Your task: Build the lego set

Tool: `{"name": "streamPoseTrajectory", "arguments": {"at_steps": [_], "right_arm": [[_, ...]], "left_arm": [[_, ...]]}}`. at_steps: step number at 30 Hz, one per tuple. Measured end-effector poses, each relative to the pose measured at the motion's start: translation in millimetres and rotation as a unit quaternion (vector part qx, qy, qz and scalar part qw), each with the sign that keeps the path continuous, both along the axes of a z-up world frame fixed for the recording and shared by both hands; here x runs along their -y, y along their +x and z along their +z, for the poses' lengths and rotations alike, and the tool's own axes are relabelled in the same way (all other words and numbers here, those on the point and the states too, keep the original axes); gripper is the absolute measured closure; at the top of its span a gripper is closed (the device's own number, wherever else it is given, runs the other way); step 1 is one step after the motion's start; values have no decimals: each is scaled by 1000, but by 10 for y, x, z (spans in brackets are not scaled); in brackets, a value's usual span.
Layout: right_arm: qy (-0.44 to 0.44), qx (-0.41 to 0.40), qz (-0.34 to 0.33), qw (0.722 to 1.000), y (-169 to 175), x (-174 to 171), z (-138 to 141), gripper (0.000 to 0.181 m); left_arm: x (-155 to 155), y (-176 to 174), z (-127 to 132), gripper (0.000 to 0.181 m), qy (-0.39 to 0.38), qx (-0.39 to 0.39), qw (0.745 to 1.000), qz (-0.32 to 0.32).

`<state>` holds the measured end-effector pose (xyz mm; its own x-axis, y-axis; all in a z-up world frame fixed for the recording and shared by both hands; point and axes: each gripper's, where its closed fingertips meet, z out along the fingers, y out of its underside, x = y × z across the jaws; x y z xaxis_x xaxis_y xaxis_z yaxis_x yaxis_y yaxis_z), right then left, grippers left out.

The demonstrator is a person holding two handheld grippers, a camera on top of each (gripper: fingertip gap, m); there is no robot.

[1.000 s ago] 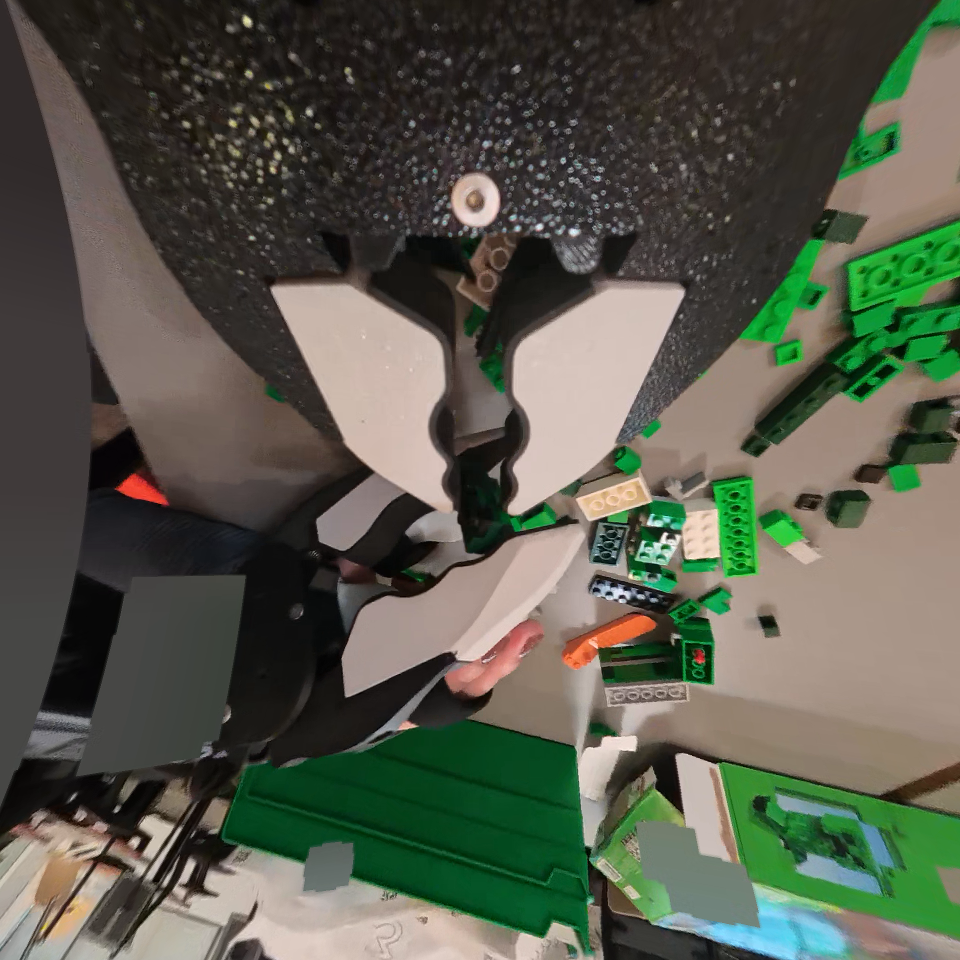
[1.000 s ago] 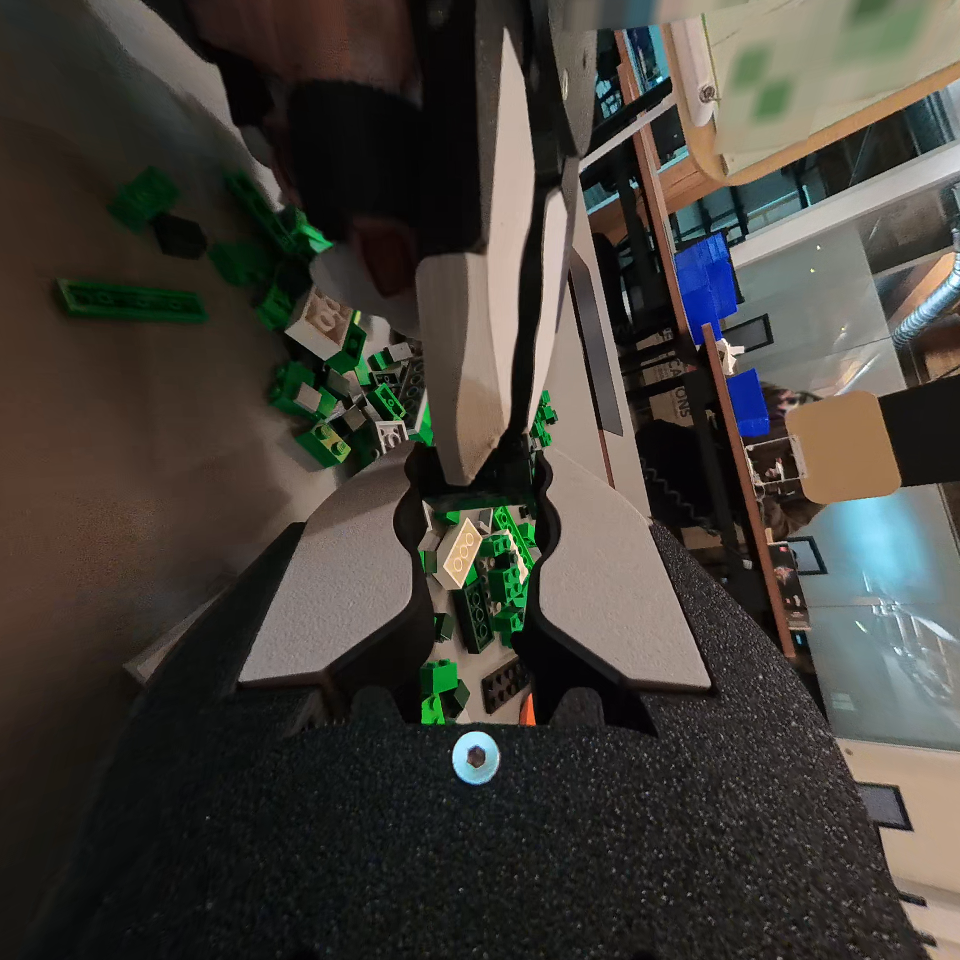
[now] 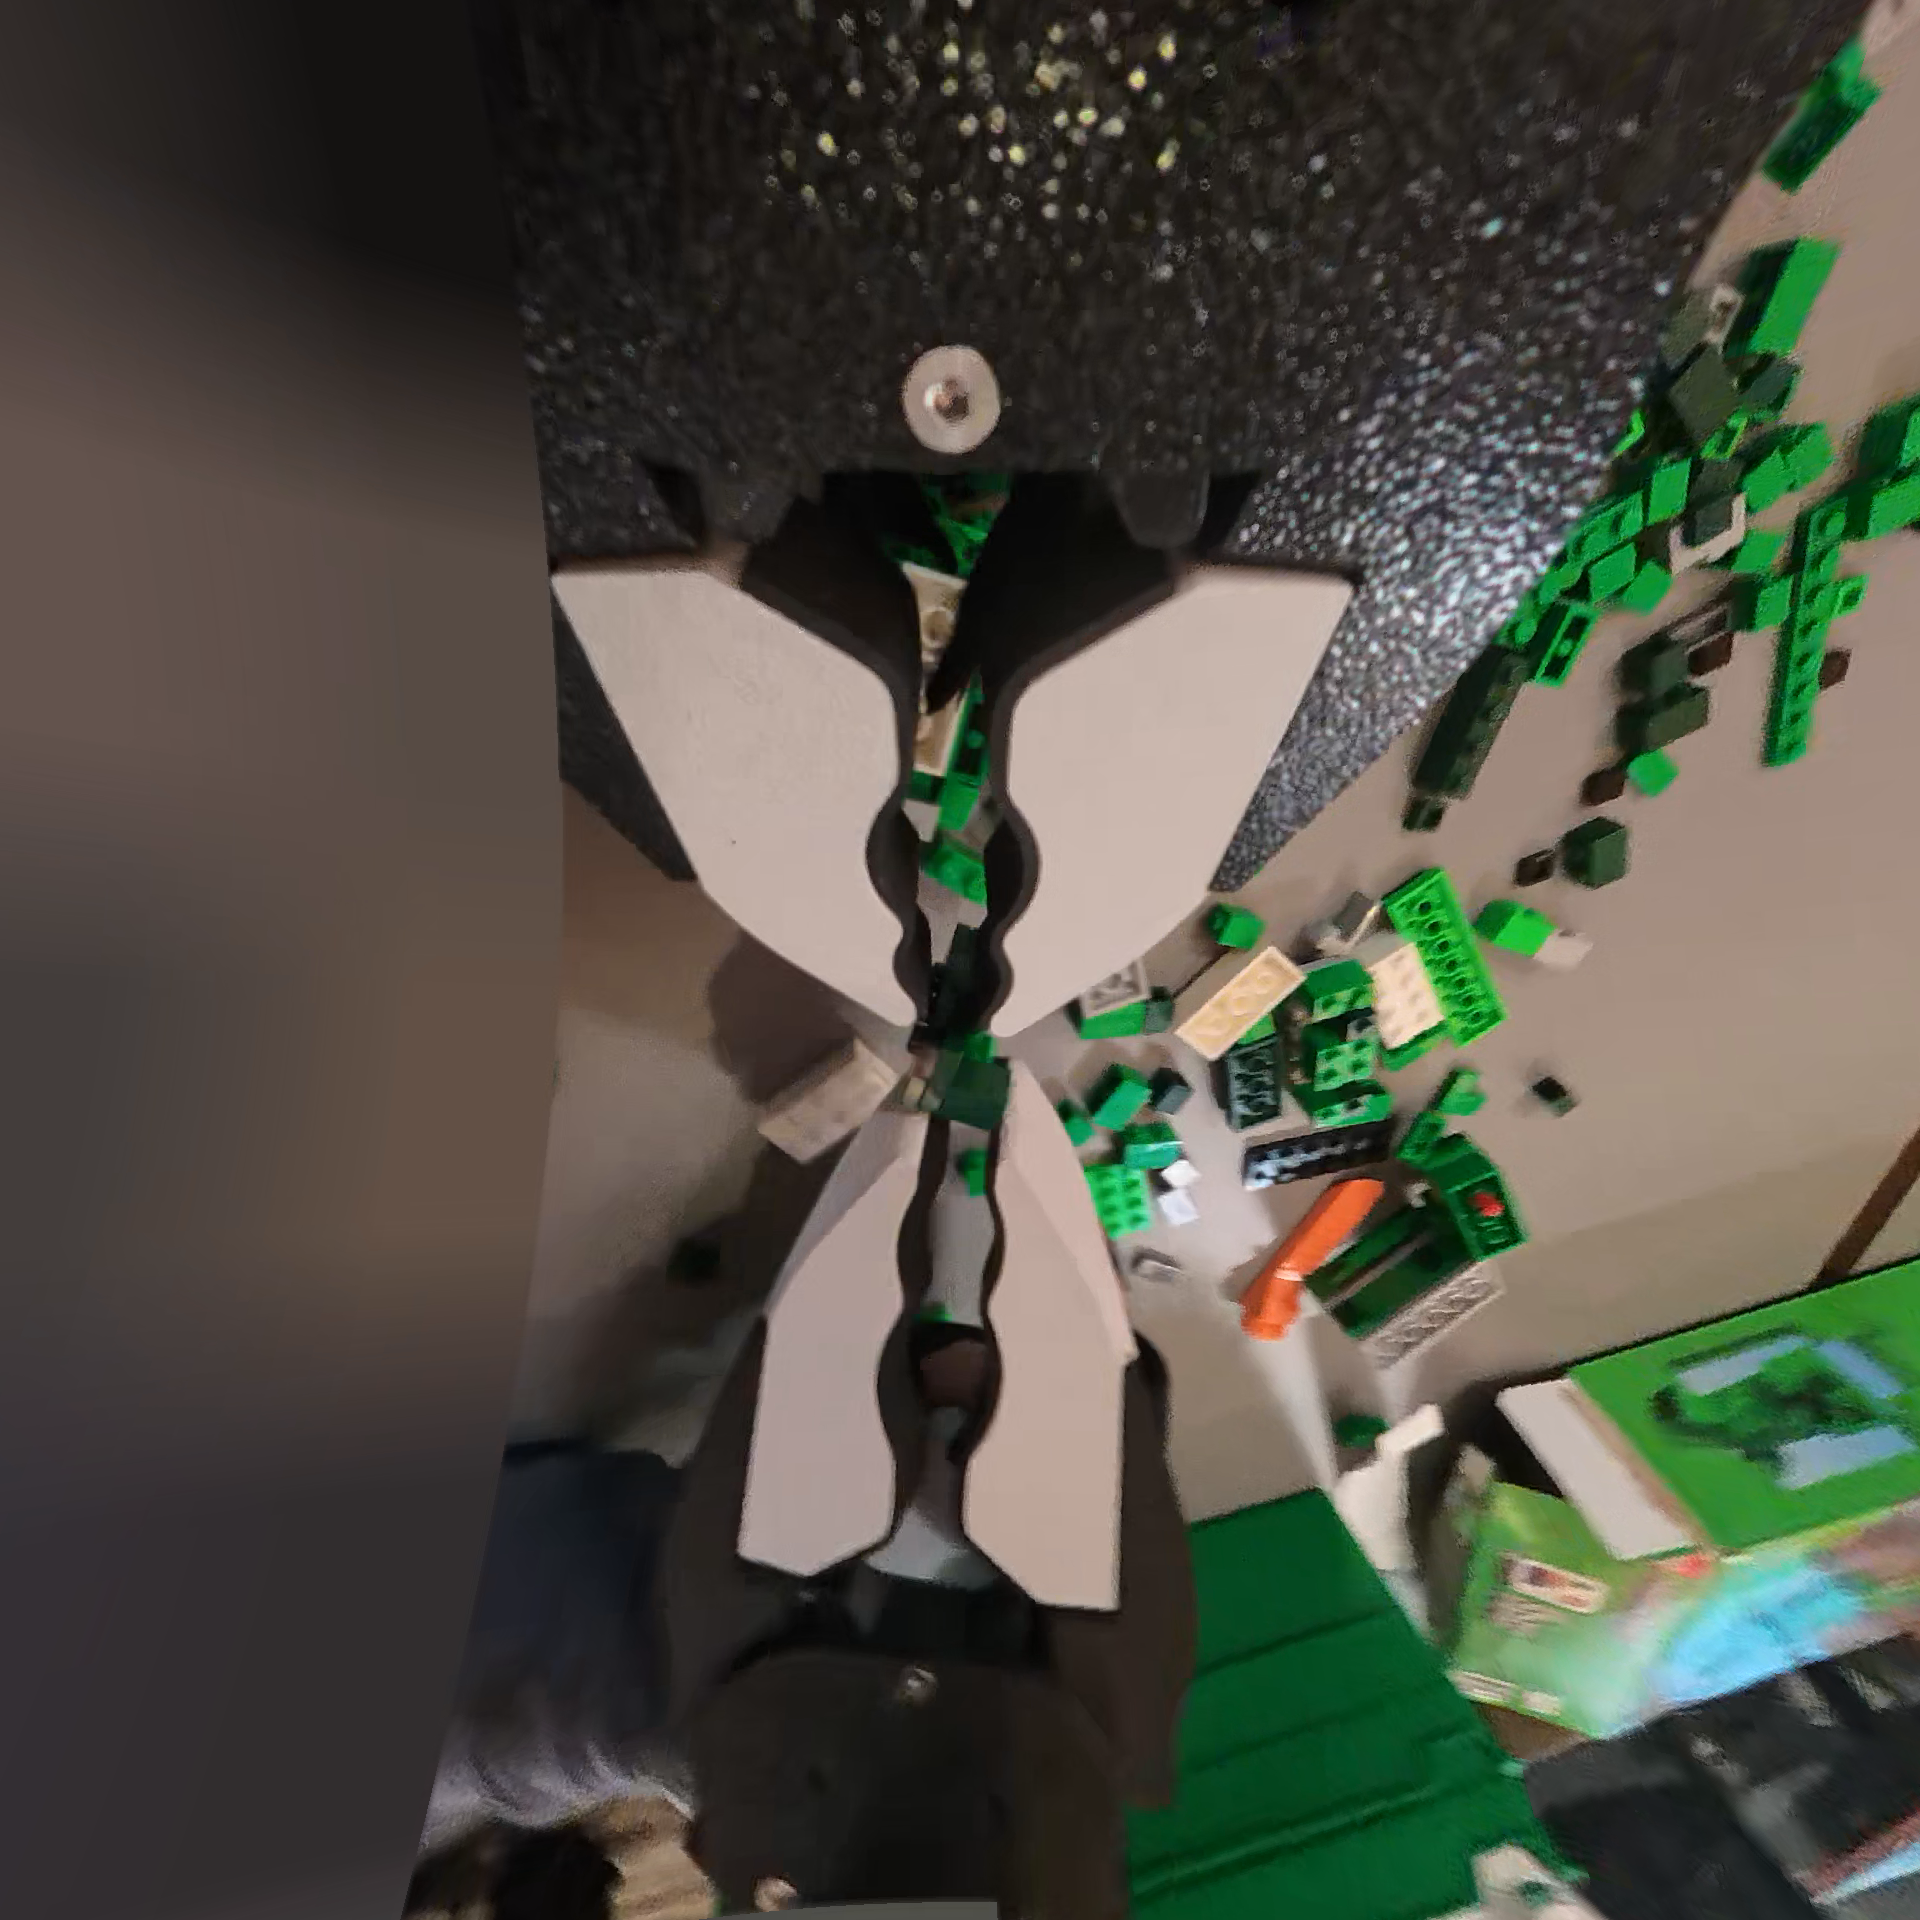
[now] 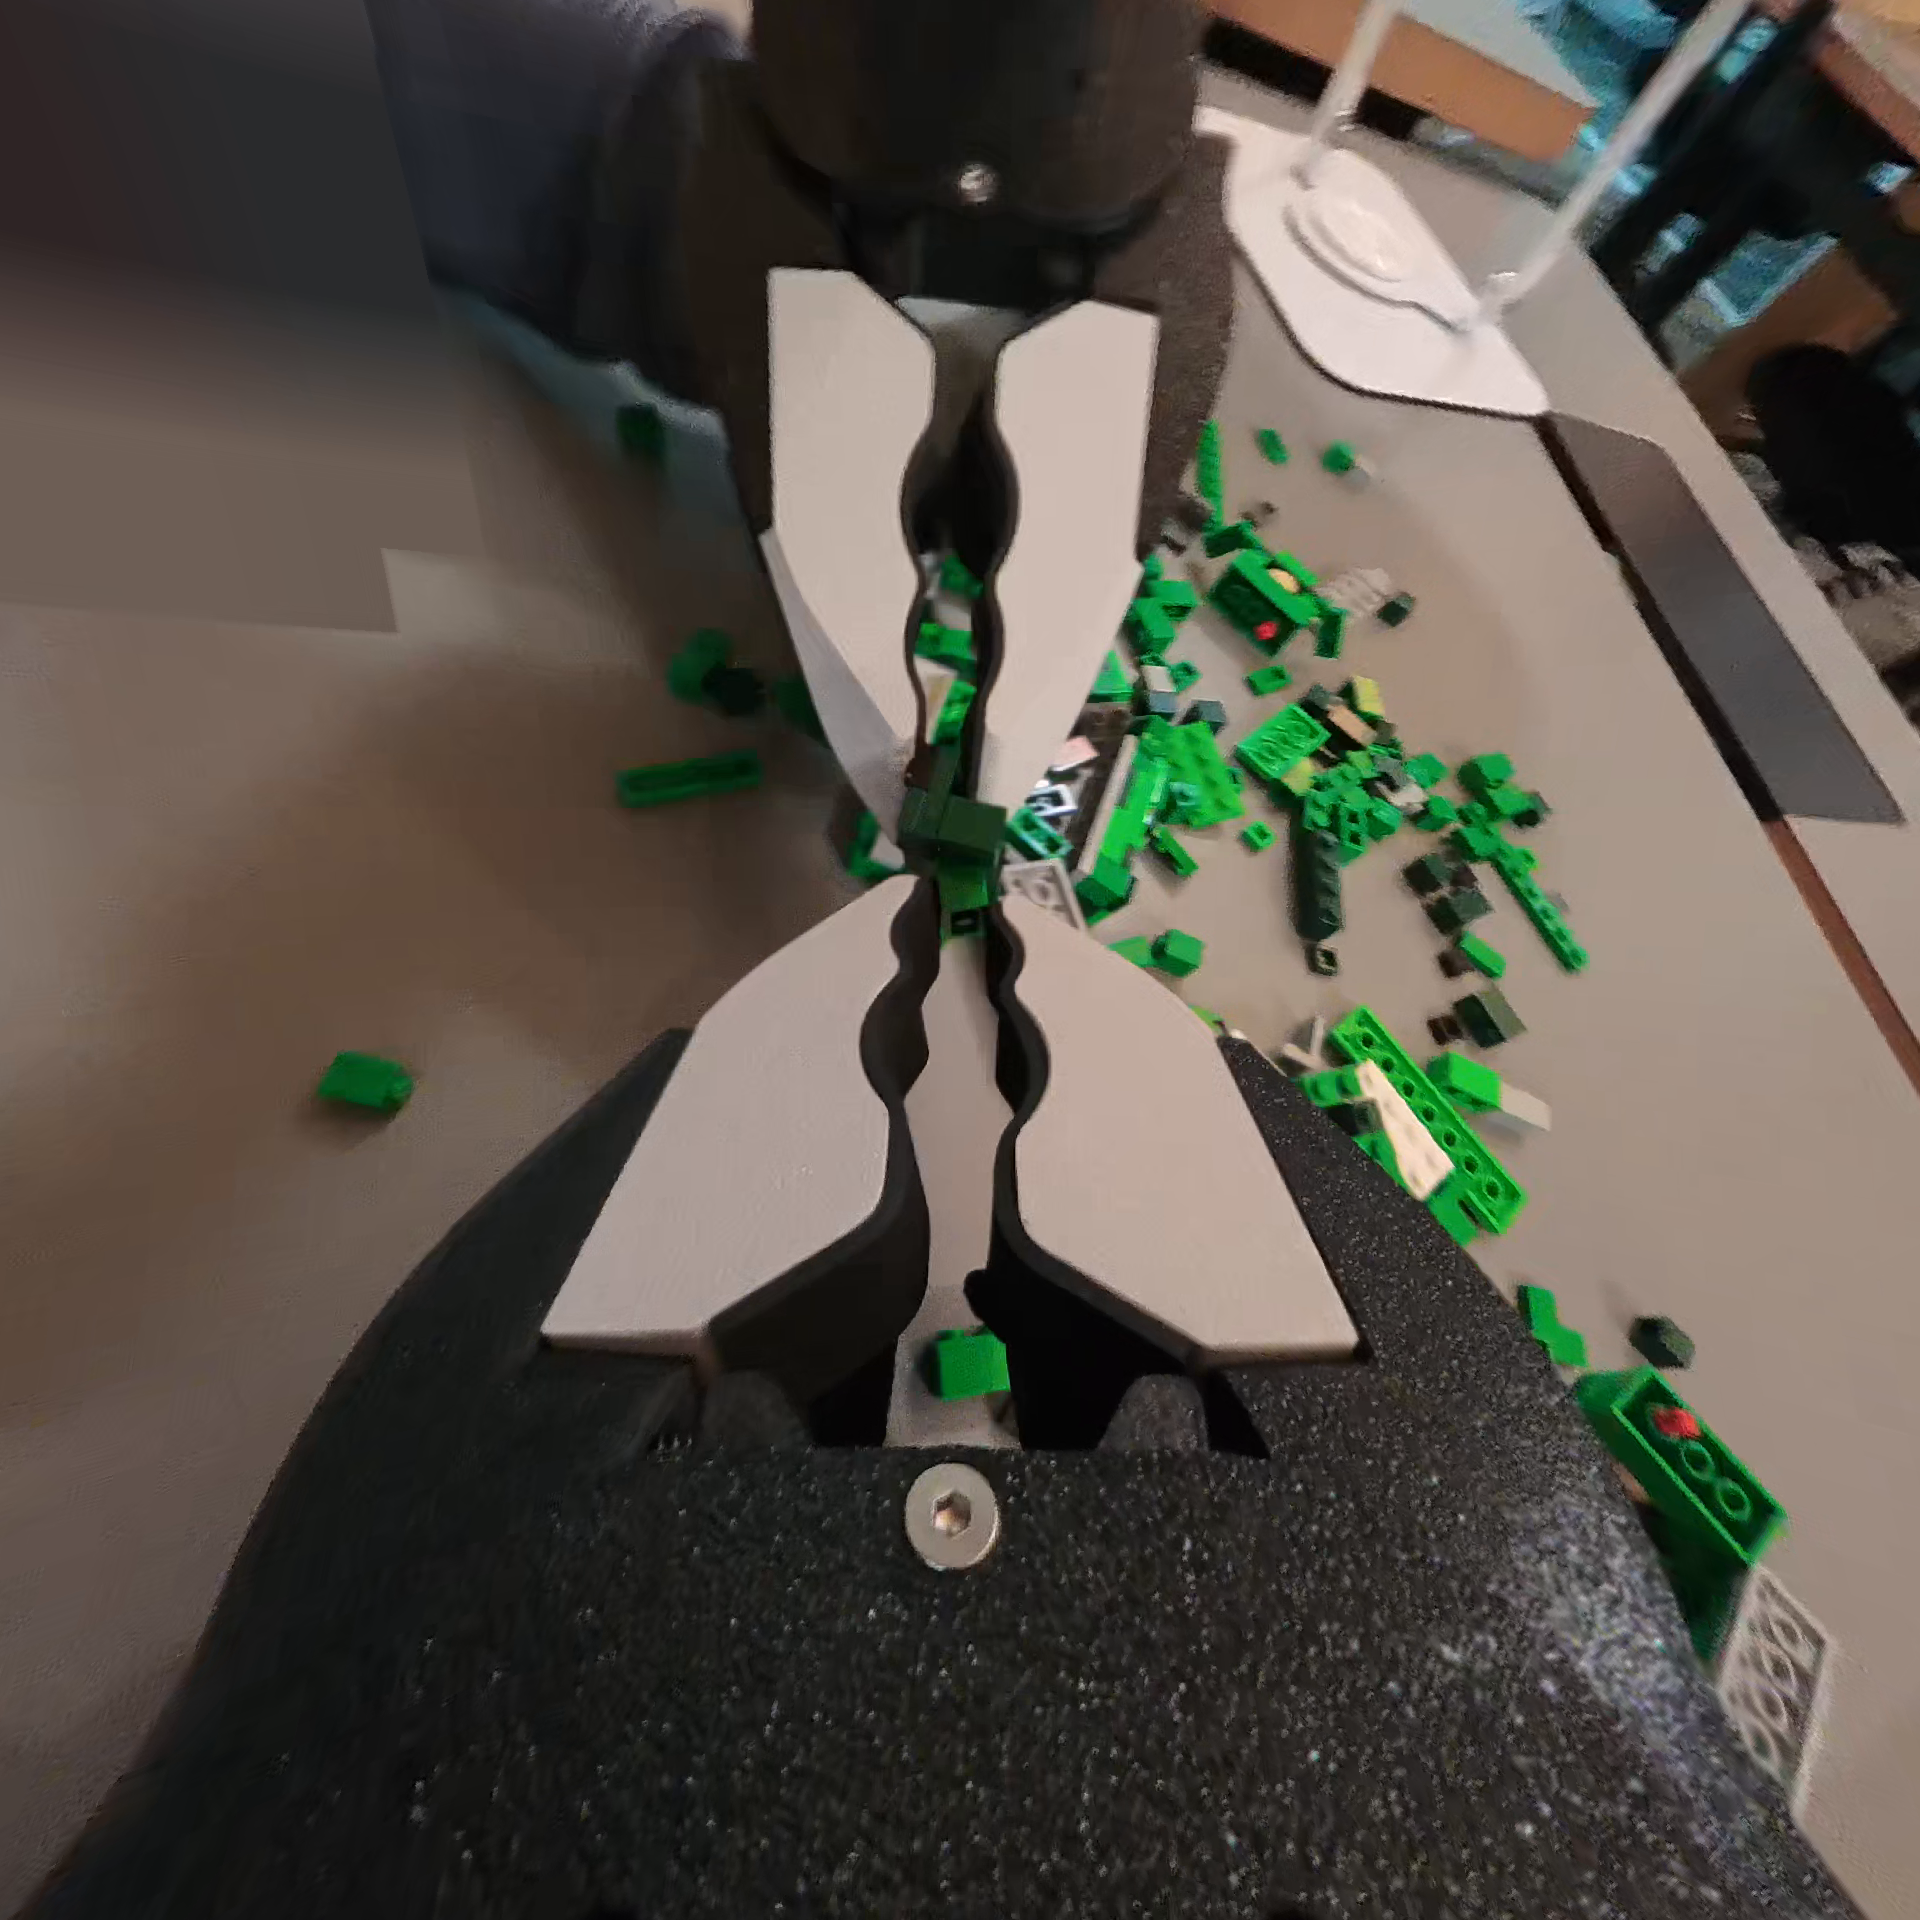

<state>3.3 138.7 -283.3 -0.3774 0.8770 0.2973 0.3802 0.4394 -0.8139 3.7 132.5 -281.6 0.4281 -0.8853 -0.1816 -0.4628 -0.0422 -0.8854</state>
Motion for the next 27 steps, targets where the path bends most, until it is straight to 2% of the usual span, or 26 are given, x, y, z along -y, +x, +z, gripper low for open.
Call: {"name": "streamPoseTrajectory", "arguments": {"at_steps": [3,6,10,12,15,18,21,24,27], "right_arm": [[-10,0,-48,999,-42,-127,5,173],[-41,29,-69,996,-46,-173,-84,173],[-80,19,-48,995,-42,-101,-51,171],[-86,6,-24,996,-36,-35,-5,156],[-28,-4,8,1000,-19,46,-21,144],[52,-18,45,997,-42,171,-63,149],[148,-3,50,988,-56,160,-147,161],[205,19,10,979,-105,43,-154,162],[182,35,-58,981,-173,-85,-144,162]], "left_arm": [[-129,-55,31,173,-4,9,999,53],[-215,-128,-61,173,-53,7,993,105],[-119,-48,66,173,-108,106,987,59],[-57,-31,111,173,-105,122,987,26],[-4,-25,11,174,-70,57,996,1],[57,26,-72,174,-40,0,999,-31],[82,14,-183,173,5,-85,995,-51],[-10,-50,-187,174,34,-129,991,-14],[-143,-147,-165,173,52,-158,985,45]]}}
